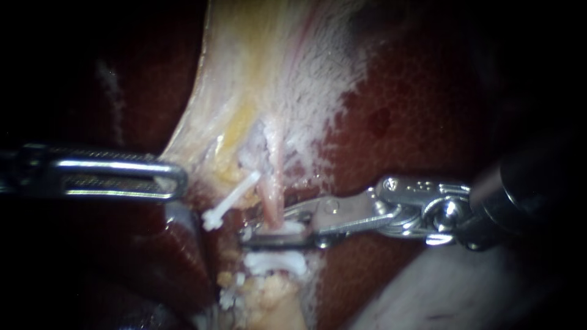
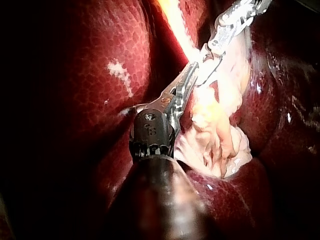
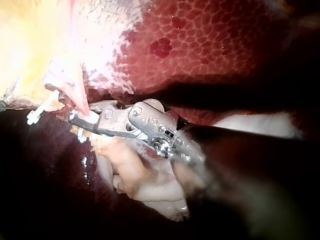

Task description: Going back third clip right tube

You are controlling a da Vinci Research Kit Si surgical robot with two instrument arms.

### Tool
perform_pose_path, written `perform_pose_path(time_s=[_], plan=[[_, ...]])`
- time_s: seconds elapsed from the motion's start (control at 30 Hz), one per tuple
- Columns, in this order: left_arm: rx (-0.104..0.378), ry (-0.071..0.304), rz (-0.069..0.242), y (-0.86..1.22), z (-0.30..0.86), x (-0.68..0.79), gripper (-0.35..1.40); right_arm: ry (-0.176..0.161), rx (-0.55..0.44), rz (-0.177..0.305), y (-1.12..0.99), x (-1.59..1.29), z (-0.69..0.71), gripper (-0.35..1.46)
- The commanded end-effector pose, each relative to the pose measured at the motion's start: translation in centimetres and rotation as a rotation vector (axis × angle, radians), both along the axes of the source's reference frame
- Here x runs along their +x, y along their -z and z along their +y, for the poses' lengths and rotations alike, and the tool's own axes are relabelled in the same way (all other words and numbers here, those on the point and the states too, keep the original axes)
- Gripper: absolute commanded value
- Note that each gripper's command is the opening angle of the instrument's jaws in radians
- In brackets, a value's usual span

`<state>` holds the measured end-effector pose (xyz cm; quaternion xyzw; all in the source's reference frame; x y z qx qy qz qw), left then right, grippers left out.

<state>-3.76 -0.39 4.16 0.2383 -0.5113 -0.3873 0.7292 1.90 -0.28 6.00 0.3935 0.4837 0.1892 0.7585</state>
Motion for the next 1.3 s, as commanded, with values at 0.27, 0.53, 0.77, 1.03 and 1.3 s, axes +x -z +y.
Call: perform_pose_path(time_s=[0.27, 0.53, 0.77, 1.03, 1.3], plan=[[0.0, 0.0, 0.0, 0.0, 0.0, 0.0, -0.35, 0.003, 0.0, 0.002, -0.01, 0.01, 0.0, -0.35], [0.0, 0.0, 0.0, 0.0, 0.0, 0.0, -0.35, 0.025, -0.078, 0.036, -0.01, 0.06, 0.02, 0.34], [0.0, 0.0, -0.001, 0.0, 0.0, 0.01, -0.35, 0.048, -0.164, 0.078, -0.02, 0.08, 0.07, 0.51], [0.0, -0.001, -0.001, 0.0, 0.0, 0.01, -0.35, 0.053, -0.2, 0.095, 0.03, -0.06, 0.12, 0.53], [0.0, -0.001, -0.001, 0.0, 0.0, 0.01, -0.35, 0.038, -0.256, 0.105, 0.17, -0.42, 0.21, 0.54]])
